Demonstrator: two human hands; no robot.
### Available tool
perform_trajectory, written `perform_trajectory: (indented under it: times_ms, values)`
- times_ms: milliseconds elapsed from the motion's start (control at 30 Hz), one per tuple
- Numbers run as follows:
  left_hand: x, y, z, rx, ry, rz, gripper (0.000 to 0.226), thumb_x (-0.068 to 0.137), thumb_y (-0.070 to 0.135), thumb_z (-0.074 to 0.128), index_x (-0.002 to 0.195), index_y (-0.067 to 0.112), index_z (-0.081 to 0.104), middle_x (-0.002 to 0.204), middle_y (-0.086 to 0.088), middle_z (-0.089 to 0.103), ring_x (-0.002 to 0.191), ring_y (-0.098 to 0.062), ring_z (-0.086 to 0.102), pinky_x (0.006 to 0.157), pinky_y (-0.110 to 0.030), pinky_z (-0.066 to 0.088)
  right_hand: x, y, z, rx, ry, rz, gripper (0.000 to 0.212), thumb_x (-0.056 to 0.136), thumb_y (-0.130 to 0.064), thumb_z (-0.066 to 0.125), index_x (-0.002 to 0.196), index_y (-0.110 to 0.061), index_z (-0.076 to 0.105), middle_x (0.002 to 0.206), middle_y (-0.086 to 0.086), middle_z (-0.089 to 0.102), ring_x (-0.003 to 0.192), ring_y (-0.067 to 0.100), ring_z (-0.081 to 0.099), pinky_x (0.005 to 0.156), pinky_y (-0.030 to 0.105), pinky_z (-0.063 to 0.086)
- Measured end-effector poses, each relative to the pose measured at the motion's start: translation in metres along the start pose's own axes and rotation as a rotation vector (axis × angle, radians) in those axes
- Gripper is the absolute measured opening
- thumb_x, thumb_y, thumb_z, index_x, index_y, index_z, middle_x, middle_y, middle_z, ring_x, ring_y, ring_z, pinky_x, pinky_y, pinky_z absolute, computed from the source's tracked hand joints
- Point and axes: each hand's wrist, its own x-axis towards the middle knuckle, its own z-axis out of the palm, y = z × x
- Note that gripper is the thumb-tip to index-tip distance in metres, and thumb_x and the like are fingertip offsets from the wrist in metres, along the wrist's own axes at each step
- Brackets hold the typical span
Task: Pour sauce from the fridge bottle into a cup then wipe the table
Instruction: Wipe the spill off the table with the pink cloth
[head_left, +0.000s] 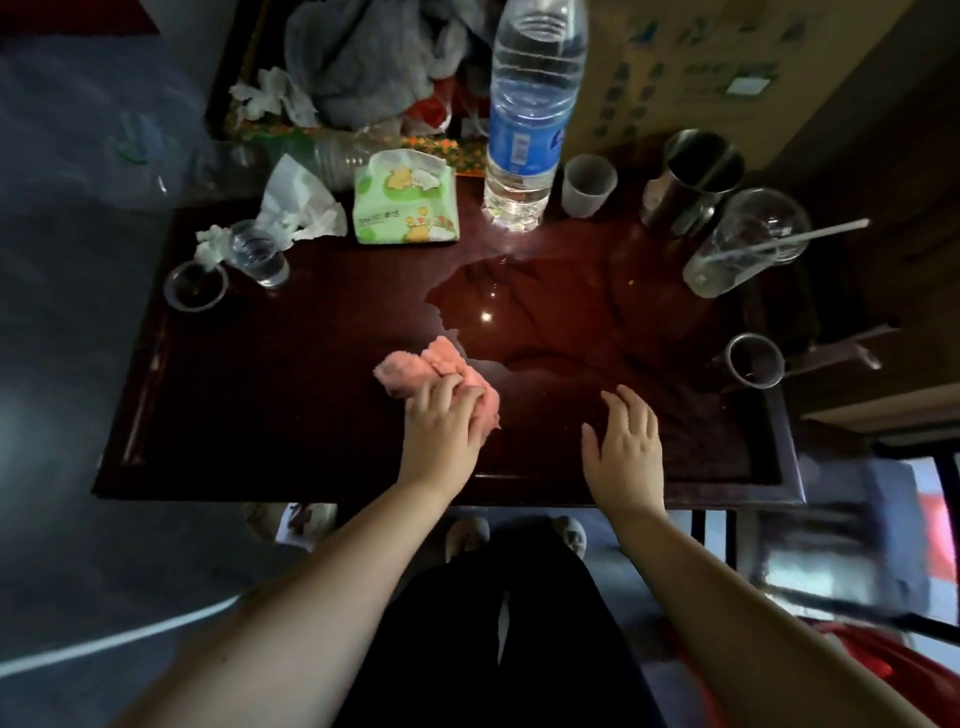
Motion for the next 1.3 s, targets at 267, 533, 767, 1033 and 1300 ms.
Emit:
perform_trajectory:
  times_ms: [267, 533, 767, 1033, 1300]
  values:
    - [0.015, 0.011, 0.013, 0.032, -0.021, -0.377, 0.096, 0.081, 0.055, 0.058, 0.148, -0.003, 0.019, 0.155, -0.028, 0.011, 0.144, -0.042, 0.005, 0.116, -0.051, 0.011, 0.009, -0.008, 0.017, -0.124, -0.104, 0.209, 0.076, 0.097, -0.046, 0.034, 0.148, 0.001, 0.004, 0.158, 0.018, -0.001, 0.147, 0.029, -0.003, 0.119, 0.037, 0.002]
    - [0.043, -0.003, 0.021, 0.067, 0.027, -0.448, 0.098, 0.075, 0.05, 0.069, 0.143, -0.007, 0.028, 0.149, -0.03, 0.026, 0.14, -0.047, 0.018, 0.113, -0.055, 0.021, 0.01, -0.009, 0.018, -0.136, -0.097, 0.242, 0.074, 0.097, -0.047, 0.027, 0.149, -0.001, 0.003, 0.159, 0.015, 0.001, 0.147, 0.025, -0.005, 0.12, 0.038, 0.004]
    - [0.087, -0.035, 0.012, 0.084, -0.03, -0.358, 0.097, 0.075, 0.041, 0.073, 0.144, -0.008, 0.025, 0.152, -0.028, 0.021, 0.143, -0.043, 0.011, 0.114, -0.052, 0.016, 0.01, -0.01, 0.016, -0.135, -0.102, 0.249, 0.073, 0.097, -0.045, 0.029, 0.149, -0.001, 0.004, 0.159, 0.015, 0.002, 0.147, 0.025, -0.005, 0.12, 0.038, 0.005]
    - [0.12, -0.051, 0.004, 0.107, -0.145, -0.181, 0.099, 0.079, 0.047, 0.067, 0.149, 0.0, 0.015, 0.156, -0.025, 0.007, 0.145, -0.037, -0.001, 0.117, -0.048, 0.005, 0.012, -0.009, 0.017, -0.12, -0.078, 0.254, 0.072, 0.096, -0.044, 0.034, 0.149, -0.003, 0.007, 0.159, 0.013, 0.004, 0.147, 0.022, -0.004, 0.12, 0.035, 0.003]
    - [0.125, -0.013, 0.016, -0.093, 0.114, -0.499, 0.066, 0.095, 0.024, 0.043, 0.147, -0.008, 0.016, 0.156, -0.026, 0.009, 0.146, -0.036, 0.001, 0.118, -0.041, 0.001, 0.011, -0.009, 0.018, -0.093, -0.051, 0.272, 0.07, 0.094, -0.041, 0.039, 0.149, -0.004, 0.015, 0.159, 0.012, 0.011, 0.147, 0.022, 0.003, 0.118, 0.042, 0.018]
